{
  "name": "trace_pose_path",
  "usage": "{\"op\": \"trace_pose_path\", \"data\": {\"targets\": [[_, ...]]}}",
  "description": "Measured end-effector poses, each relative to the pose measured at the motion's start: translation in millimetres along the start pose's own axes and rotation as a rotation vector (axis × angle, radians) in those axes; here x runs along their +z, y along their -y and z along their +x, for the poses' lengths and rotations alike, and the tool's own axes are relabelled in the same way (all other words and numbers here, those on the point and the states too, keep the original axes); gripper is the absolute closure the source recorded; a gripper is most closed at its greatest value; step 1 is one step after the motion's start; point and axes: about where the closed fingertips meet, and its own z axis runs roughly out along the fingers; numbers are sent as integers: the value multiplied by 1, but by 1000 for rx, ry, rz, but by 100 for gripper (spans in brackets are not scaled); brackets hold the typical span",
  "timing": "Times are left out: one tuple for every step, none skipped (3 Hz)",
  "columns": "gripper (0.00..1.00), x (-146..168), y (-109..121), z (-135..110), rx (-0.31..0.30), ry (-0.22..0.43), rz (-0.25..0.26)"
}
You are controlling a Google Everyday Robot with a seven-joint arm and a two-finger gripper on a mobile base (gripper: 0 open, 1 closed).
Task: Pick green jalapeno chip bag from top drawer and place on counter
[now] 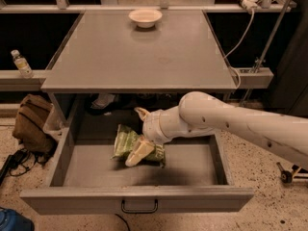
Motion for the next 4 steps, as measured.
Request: {"op": "trace_pose_path", "data": {"targets": [[0, 9, 7, 37, 44, 2, 11], [0, 14, 4, 57, 65, -1, 12], [18, 27, 0, 64, 63, 0, -16], [42, 28, 0, 64, 63, 0, -17]]}}
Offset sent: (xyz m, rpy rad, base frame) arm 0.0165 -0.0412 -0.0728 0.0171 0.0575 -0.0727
